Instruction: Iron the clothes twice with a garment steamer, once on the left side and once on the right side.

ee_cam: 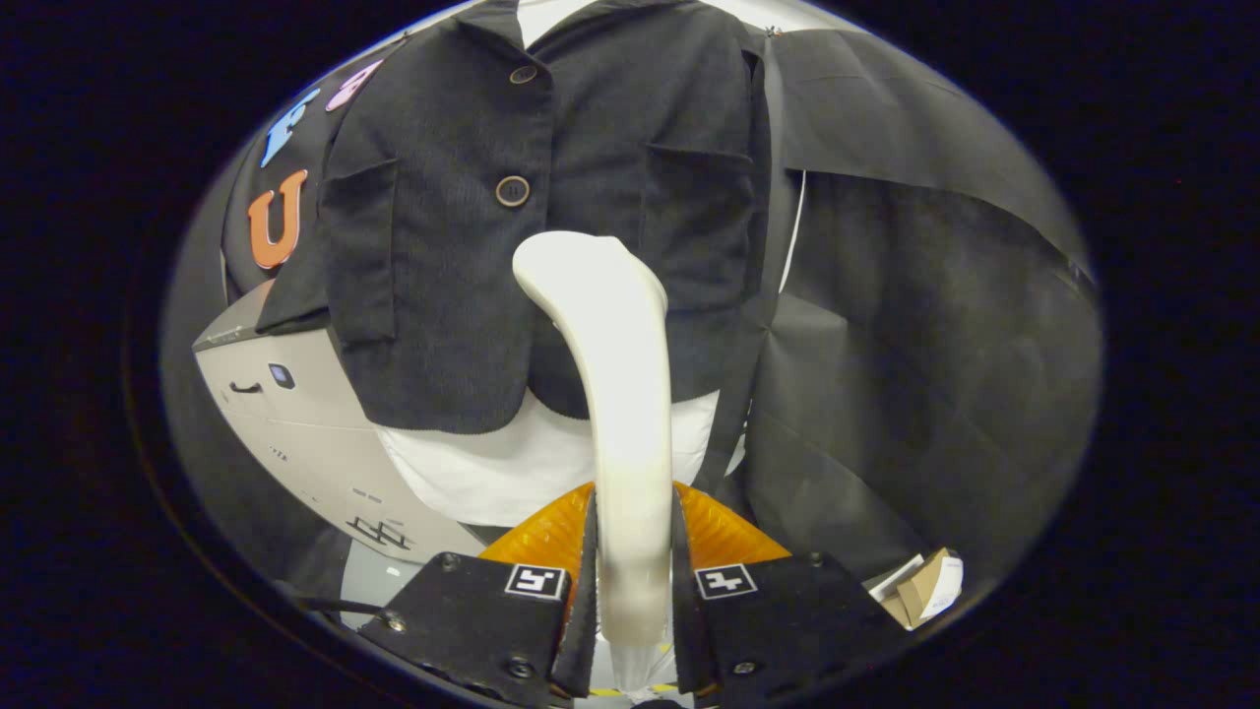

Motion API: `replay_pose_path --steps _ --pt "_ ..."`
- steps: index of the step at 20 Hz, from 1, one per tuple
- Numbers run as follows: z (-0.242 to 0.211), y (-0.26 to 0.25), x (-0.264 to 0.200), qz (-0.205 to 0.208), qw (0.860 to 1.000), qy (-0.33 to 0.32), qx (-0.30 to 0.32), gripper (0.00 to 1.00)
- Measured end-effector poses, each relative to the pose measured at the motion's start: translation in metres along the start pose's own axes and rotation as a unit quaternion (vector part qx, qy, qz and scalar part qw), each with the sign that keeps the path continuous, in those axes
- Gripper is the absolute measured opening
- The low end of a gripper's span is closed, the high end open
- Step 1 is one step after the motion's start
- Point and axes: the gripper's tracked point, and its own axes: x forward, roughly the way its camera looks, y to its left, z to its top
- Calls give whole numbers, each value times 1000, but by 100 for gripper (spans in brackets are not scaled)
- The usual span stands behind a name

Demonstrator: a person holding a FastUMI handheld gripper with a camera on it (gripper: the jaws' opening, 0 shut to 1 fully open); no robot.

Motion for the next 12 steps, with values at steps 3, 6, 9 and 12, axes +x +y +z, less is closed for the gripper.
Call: replay_pose_path --steps 3,6,9,12 --pt "1 2 0 3 1000 4 4 35" --pt "2 2 -1 6 1000 5 8 35" --pt "1 2 -4 11 1000 10 13 35" --pt "2 1 -6 19 1000 14 14 35"
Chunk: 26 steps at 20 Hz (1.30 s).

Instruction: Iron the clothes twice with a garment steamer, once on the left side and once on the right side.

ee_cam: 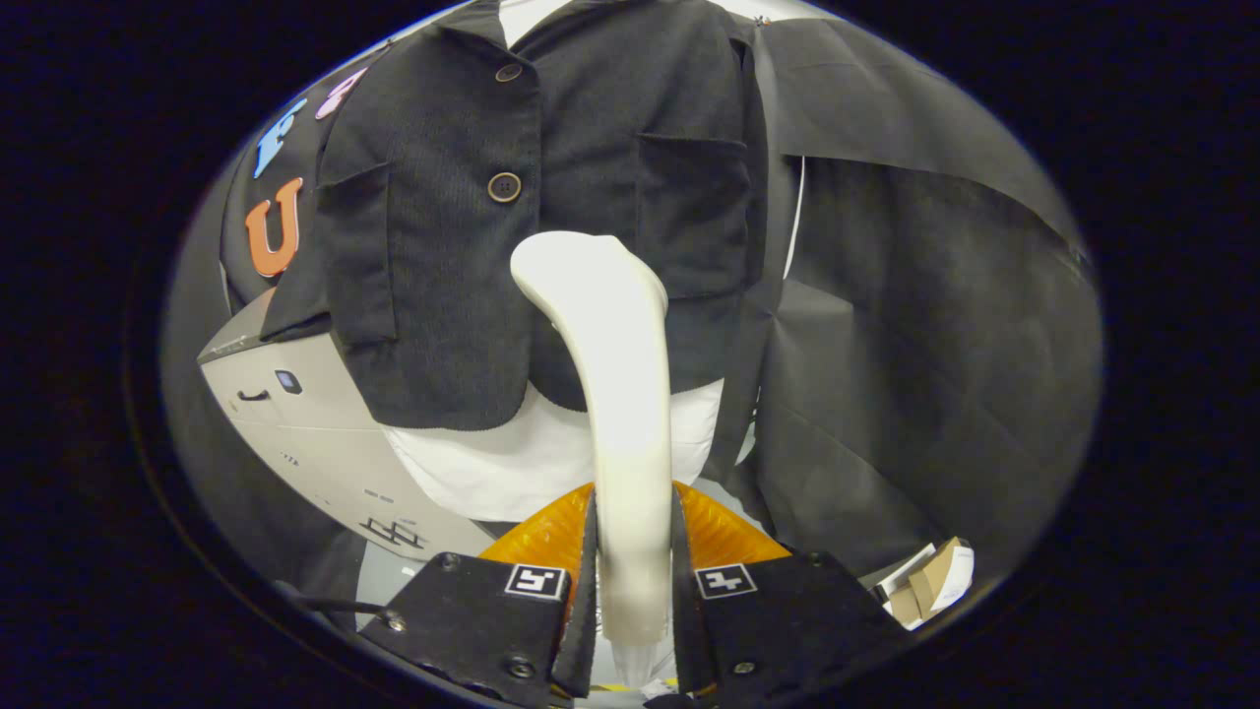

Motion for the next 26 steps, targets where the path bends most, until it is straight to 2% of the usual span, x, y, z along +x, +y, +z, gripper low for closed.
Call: replay_pose_path --steps 6,9,17,22,26 --pt "3 -1 -7 28 999 -10 19 35" --pt "0 4 -26 35 999 -16 33 35" --pt "-33 37 -138 25 997 -48 48 35" --pt "-55 63 -218 36 996 -71 50 35" --pt "-78 85 -273 61 994 -79 33 35"
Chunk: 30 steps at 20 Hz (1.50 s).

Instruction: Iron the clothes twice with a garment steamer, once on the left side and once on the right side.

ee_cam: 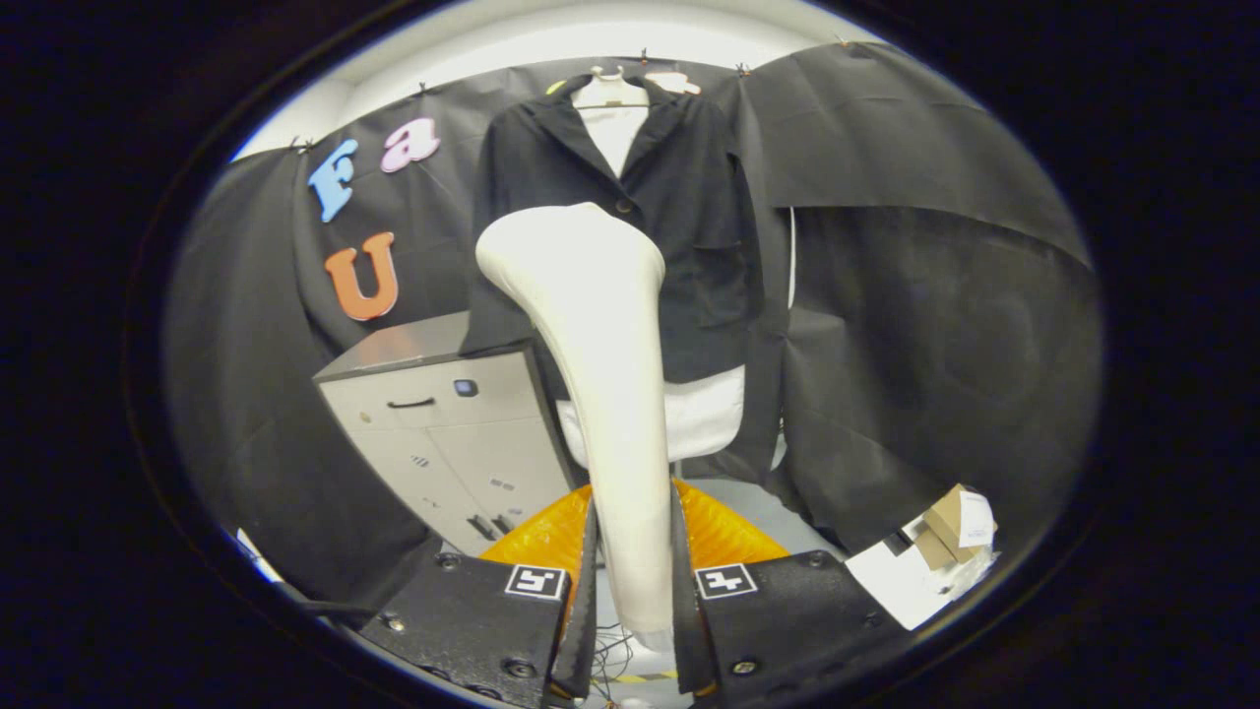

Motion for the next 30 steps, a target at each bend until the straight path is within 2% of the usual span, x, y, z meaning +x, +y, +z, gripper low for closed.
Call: replay_pose_path --steps 5,14,30 --pt "-28 21 -46 26 1000 -3 -15 35" --pt "-71 38 -85 45 998 7 -48 35" --pt "-60 33 -92 42 998 -4 -42 34"
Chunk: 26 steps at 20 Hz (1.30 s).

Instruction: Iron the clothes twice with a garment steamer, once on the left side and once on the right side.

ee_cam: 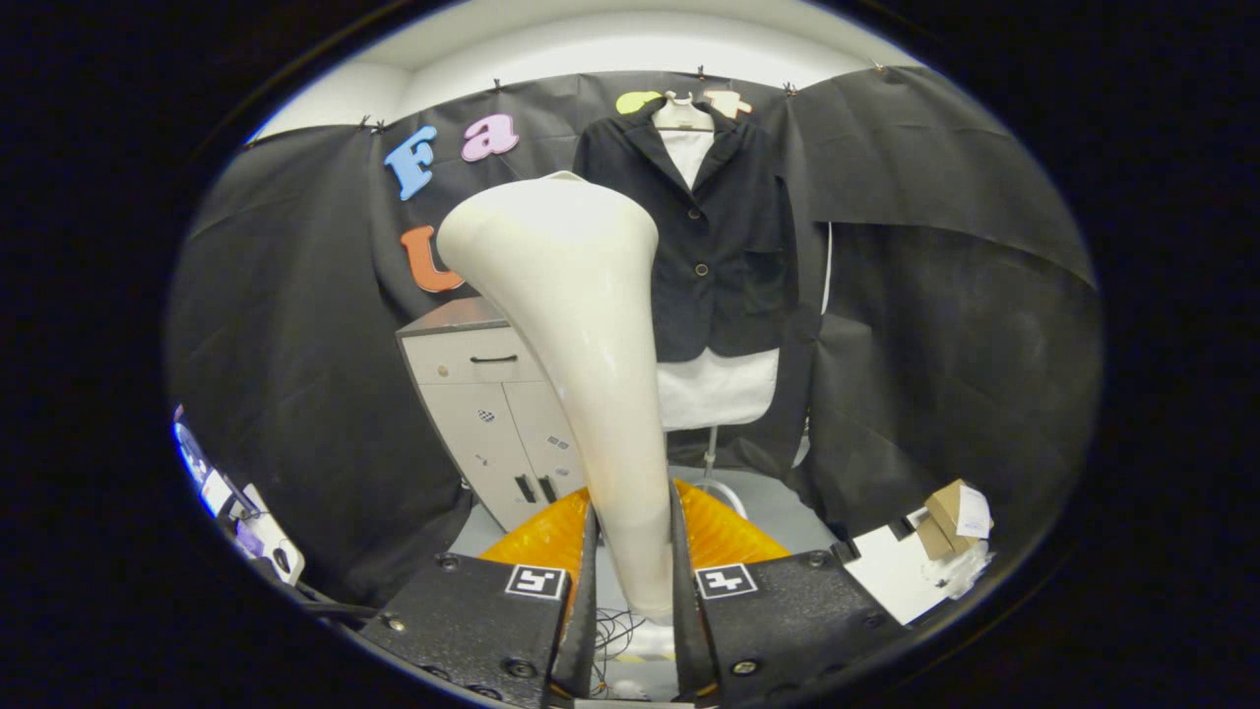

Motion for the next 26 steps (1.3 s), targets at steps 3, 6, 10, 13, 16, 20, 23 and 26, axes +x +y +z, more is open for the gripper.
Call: replay_pose_path --steps 3,6,10,13,16,20,23,26 --pt "0 -1 1 0 1000 1 1 35" --pt "-1 -3 2 -2 1000 4 -1 35" --pt "1 0 2 1 1000 2 -3 35" --pt "3 1 2 4 1000 -2 -8 35" --pt "1 3 4 5 1000 0 -10 35" --pt "0 4 6 5 1000 5 -9 35" --pt "1 4 5 5 1000 3 -7 35" --pt "3 5 4 4 1000 1 -8 35"
